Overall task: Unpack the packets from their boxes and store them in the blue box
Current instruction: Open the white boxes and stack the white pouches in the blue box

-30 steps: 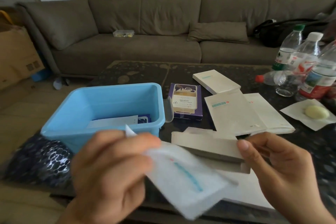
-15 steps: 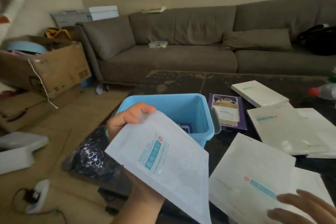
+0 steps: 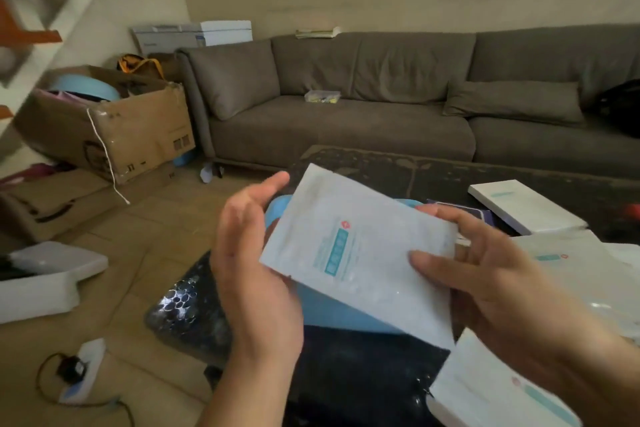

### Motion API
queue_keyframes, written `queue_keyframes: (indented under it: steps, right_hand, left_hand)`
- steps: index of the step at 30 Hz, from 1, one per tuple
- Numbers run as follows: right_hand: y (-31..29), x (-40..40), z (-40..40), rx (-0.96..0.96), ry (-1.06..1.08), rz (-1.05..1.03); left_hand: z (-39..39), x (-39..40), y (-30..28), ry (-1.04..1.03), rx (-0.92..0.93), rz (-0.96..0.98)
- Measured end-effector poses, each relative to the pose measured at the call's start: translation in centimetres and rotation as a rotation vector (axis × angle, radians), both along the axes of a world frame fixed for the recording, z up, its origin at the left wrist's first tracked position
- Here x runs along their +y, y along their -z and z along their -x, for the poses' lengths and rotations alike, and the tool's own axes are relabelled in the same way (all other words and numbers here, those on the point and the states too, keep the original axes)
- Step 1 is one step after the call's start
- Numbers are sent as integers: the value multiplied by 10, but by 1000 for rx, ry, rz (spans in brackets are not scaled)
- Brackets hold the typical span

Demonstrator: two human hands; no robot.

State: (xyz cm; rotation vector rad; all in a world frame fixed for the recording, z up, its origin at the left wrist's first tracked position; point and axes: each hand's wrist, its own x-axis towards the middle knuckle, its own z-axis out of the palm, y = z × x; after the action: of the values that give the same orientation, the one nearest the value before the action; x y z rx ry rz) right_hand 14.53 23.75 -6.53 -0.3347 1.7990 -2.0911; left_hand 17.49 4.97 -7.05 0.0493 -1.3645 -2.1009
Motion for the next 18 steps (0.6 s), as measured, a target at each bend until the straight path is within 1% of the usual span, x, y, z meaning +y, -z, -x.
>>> queue_keyframes:
  steps: [1, 3, 5, 8, 10, 12, 14, 15, 18]
  right_hand:
    - [-4, -1, 10, 74, 82, -92]
    - [-13, -5, 33, 179, 164, -227]
    - [-20, -13, 49, 191, 133, -287]
    - [-18, -20, 71, 160, 48, -303]
    - [-16, -26, 81, 118, 31, -318]
    - [-12, -28, 92, 97, 54, -363]
    - [-10, -34, 99, 76, 91, -440]
    - [-8, -37, 101, 67, 105, -498]
    - [-1, -51, 105, 30, 85, -664]
  left_hand:
    - [4, -8, 1, 17, -43, -62]
    - [9, -25, 6, 119, -202, -44]
    - [13, -42, 9, 156, -315, 1]
    - [17, -56, 12, 120, -336, 4]
    - [18, -59, 15, 64, -353, 42]
    - [20, -61, 16, -77, -386, 130]
    - [22, -64, 17, -227, -379, 167]
    - [22, -65, 16, -267, -371, 158]
    - [24, -69, 15, -281, -354, 117]
